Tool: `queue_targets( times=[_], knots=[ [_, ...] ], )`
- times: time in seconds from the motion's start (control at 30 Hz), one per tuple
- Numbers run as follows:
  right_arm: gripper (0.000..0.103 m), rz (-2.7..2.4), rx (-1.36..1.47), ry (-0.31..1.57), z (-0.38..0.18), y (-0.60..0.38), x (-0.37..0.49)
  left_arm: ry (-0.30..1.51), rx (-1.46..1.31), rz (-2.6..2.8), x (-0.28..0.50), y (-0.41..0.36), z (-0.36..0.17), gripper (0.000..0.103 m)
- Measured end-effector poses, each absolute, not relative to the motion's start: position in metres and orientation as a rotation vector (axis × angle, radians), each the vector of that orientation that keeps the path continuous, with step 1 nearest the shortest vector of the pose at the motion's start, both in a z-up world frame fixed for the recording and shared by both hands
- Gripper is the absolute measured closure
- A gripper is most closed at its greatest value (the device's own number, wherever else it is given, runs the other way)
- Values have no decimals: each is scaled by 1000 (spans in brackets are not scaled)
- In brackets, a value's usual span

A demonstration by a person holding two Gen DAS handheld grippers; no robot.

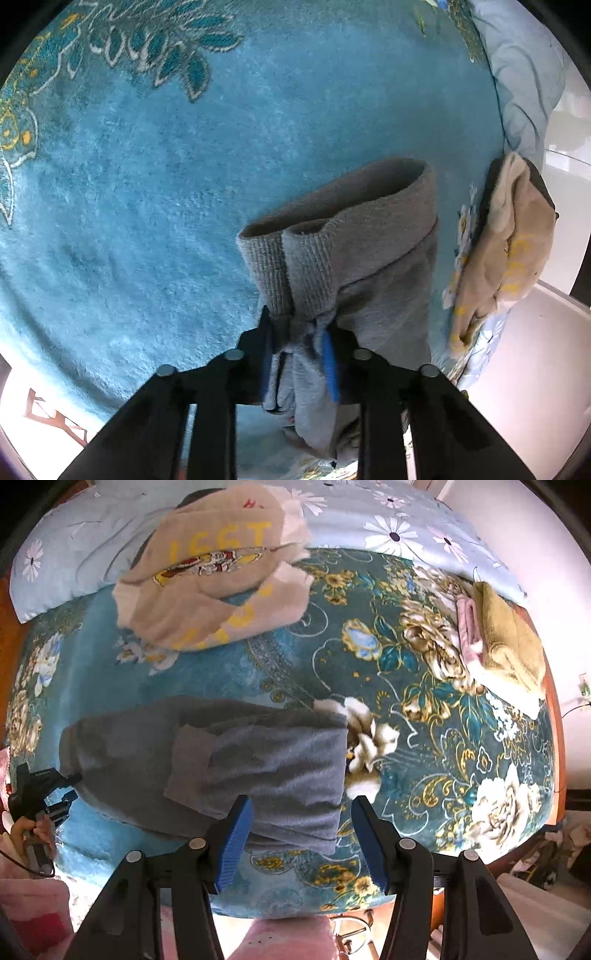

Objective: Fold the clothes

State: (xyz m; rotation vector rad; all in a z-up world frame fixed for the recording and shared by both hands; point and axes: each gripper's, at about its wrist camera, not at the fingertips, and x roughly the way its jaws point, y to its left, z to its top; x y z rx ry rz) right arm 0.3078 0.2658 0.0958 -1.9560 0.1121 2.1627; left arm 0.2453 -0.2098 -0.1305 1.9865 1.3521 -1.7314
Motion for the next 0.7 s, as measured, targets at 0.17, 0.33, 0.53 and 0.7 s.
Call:
queue_targets(
  times=[0.17,0.33,0.53,0.7],
  knots=[
    [43,2211,-1964,160,91,288,299,1172,1945,-1910,243,-188,-90,87],
    [43,2289,-1973,200,85,326,295,867,1873,-2223,237,-124,-18,88],
    [43,2366,-1963,266,78,384,294,505,1781,-2555,250,-14,60,88],
    [43,2339,-1966,326,67,420,315,214,1868,-2682,278,89,67,88]
  ],
)
